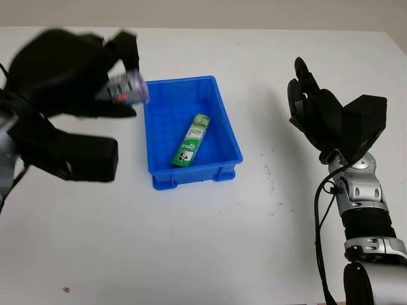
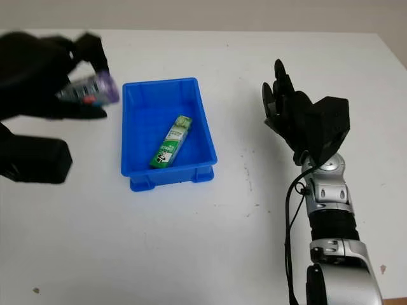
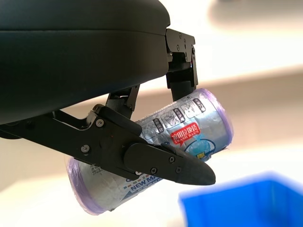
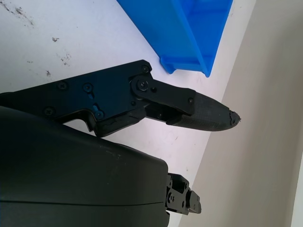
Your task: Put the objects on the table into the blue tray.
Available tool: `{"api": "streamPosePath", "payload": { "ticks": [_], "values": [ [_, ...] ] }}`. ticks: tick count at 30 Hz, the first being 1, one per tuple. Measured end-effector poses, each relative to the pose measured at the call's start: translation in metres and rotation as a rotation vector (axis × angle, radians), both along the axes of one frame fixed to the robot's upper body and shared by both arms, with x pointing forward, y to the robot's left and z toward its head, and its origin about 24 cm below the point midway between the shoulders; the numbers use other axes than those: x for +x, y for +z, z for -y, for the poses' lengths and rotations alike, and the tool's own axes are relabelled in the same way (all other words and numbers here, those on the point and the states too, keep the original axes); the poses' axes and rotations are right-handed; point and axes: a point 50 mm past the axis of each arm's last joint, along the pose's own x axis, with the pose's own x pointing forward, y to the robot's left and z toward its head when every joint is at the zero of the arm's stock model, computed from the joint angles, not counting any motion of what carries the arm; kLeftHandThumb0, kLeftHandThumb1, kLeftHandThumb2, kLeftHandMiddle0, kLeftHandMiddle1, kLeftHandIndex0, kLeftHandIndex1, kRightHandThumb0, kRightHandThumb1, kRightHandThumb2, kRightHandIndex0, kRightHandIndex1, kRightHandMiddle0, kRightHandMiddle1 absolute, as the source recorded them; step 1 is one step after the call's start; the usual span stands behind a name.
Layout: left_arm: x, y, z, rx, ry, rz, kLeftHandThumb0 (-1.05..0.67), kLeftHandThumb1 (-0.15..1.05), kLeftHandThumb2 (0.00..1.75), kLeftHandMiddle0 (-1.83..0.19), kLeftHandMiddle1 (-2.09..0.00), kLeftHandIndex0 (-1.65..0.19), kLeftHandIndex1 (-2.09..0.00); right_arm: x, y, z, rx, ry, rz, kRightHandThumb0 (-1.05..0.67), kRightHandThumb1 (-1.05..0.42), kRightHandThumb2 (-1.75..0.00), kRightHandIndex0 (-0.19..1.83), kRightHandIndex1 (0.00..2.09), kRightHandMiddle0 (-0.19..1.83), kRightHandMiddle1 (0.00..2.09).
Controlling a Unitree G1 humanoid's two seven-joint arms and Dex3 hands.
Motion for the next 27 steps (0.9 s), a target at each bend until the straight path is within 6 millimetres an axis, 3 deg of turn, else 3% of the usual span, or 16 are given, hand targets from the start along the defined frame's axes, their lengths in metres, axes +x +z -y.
{"api": "streamPosePath", "payload": {
  "ticks": [3, 5, 7, 10, 11, 12, 13, 15, 16, 20, 24, 25, 26, 27],
  "values": [
    [0.004, 0.021, 0.003, -0.003, 0.009, 0.137, -0.48, 1.02, 0.06, -0.94, -2.01, -0.83, -1.29, 0.0, 0.0, 0.001, 0.0, -0.004, -0.001, -0.72, -1.05, -0.68, -0.19, 0.0, -0.19, 0.0],
    [0.009, 0.035, 0.011, -0.008, -0.004, 0.201, -0.5, 1.03, 0.06, -0.98, -1.94, -0.91, -1.18, 0.001, 0.001, 0.0, 0.002, -0.003, 0.001, -0.72, -1.05, -0.67, -0.19, 0.0, -0.19, 0.0],
    [0.012, 0.045, 0.021, -0.013, -0.033, 0.23, -0.51, 1.0, 0.05, -1.09, -1.84, -1.02, -1.4, 0.002, 0.002, -0.001, 0.004, -0.002, 0.004, -0.72, -1.05, -0.66, -0.19, 0.0, -0.19, 0.0],
    [0.021, 0.047, 0.037, -0.005, -0.103, 0.237, -0.49, 0.98, 0.05, -1.12, -1.94, -1.02, -1.73, 0.002, 0.002, -0.002, 0.006, -0.005, 0.004, -0.72, -1.05, -0.65, -0.19, 0.0, -0.19, 0.0],
    [0.025, 0.044, 0.042, -0.003, -0.122, 0.222, -0.48, 1.0, 0.06, -1.17, -1.87, -1.02, -1.55, 0.002, 0.001, -0.001, 0.008, -0.005, 0.003, -0.72, -1.05, -0.65, -0.19, 0.0, -0.19, 0.0],
    [0.031, 0.041, 0.048, -0.006, -0.138, 0.195, -0.47, 1.03, 0.06, -1.2, -1.8, -1.03, -1.19, 0.002, 0.001, -0.002, 0.01, -0.005, 0.002, -0.72, -1.05, -0.65, -0.19, 0.0, -0.19, 0.0],
    [0.036, 0.037, 0.054, -0.01, -0.151, 0.165, -0.46, 1.04, 0.06, -1.2, -1.8, -1.04, -1.08, 0.002, 0.001, -0.002, 0.012, -0.004, 0.002, -0.72, -1.05, -0.65, -0.19, 0.0, -0.19, 0.0],
    [0.045, 0.027, 0.064, -0.028, -0.189, 0.096, -0.42, 1.04, 0.05, -1.15, -1.86, -0.98, -1.17, 0.002, 0.0, -0.002, 0.015, -0.003, 0.003, -0.73, -1.05, -0.64, -0.19, 0.0, -0.19, 0.0],
    [0.05, 0.023, 0.068, -0.032, -0.207, 0.073, -0.43, 1.04, 0.09, -1.1, -1.99, -0.91, -1.56, 0.002, 0.0, -0.003, 0.019, -0.002, 0.003, -0.73, -1.05, -0.63, -0.19, 0.0, -0.19, 0.0],
    [0.074, -0.007, 0.076, -0.022, -0.248, -0.036, -0.46, 1.05, 0.3, -0.94, -2.09, -0.6, -2.03, 0.002, -0.001, -0.003, 0.023, -0.011, 0.004, -0.74, -1.05, -0.62, -0.19, 0.0, -0.19, 0.0],
    [0.093, -0.039, 0.077, -0.021, -0.239, -0.168, -0.45, 1.05, 0.37, -0.83, -2.09, -0.5, -2.09, 0.001, -0.004, -0.001, 0.026, -0.029, -0.001, -0.75, -1.05, -0.6, -0.19, 0.0, -0.19, 0.0],
    [0.095, -0.044, 0.077, -0.016, -0.232, -0.193, -0.46, 1.05, 0.37, -0.67, -2.09, -0.29, -2.0, 0.0, -0.005, 0.0, 0.028, -0.033, -0.003, -0.74, -1.05, -0.6, -0.19, 0.0, -0.19, 0.0],
    [0.097, -0.049, 0.077, -0.007, -0.225, -0.22, -0.47, 1.05, 0.38, -0.52, -2.04, -0.13, -1.74, 0.0, -0.006, 0.0, 0.029, -0.033, -0.004, -0.72, -1.05, -0.62, -0.19, 0.0, -0.19, 0.0],
    [0.098, -0.052, 0.077, 0.002, -0.215, -0.247, -0.48, 1.05, 0.38, -0.46, -2.02, -0.08, -1.64, -0.001, -0.007, 0.0, 0.032, -0.033, -0.004, -0.71, -1.05, -0.62, -0.19, 0.0, -0.19, 0.0]
  ]
}}
